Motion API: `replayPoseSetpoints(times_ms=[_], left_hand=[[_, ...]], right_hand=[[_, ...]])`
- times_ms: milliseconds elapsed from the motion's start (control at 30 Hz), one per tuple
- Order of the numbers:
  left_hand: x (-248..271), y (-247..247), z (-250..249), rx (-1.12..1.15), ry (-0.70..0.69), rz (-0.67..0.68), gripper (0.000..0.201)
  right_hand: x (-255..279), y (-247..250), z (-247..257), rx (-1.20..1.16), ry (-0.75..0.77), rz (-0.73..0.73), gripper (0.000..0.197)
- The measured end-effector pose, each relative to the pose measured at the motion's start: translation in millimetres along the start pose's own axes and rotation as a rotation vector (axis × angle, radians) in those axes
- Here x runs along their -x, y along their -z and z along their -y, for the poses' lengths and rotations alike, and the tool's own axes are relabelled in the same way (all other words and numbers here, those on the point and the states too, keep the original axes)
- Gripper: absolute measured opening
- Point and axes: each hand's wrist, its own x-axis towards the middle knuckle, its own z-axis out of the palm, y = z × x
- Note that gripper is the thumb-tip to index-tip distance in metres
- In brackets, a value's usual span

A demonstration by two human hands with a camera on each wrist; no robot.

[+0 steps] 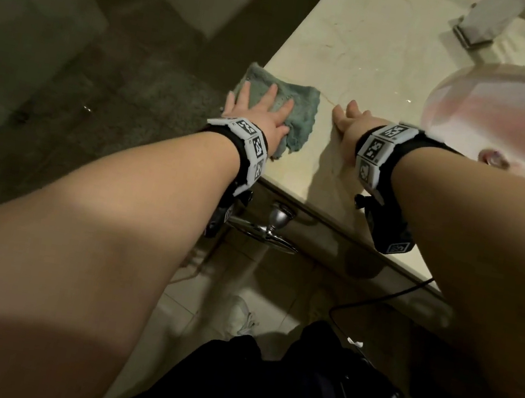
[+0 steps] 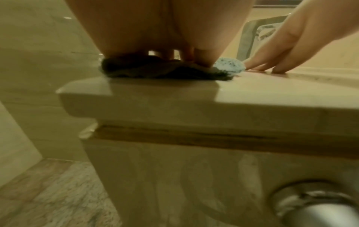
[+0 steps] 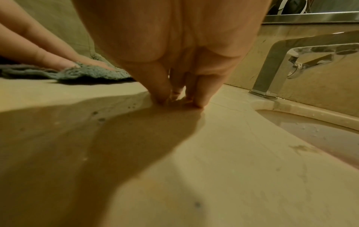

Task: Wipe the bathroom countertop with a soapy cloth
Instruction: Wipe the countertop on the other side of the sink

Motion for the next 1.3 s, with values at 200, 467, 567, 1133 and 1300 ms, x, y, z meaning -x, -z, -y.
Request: replayPoseSetpoints(times_ms=[200,467,567,1133,1300], left_hand=[[1,8,11,0.036,0.042,0.030,0.056],[39,-16,22,0.060,0.101,-0.029,0.056],[55,-21,19,0.040,0.102,-0.020,0.056],[49,-25,-66,-0.079,-0.186,0.037,0.057],[52,-18,-71,-0.168,-0.330,0.060,0.050]], right_hand=[[1,-1,-1,-0.007,-0.013,0.006,0.101],[6,0,-1,-0.028,-0.008,0.001,0.094],[6,1,0,0.018,0.009,-0.008,0.095],[21,1,-23,-0.169,0.046,-0.096,0.058],[18,-1,-27,-0.327,0.042,-0.144,0.051]])
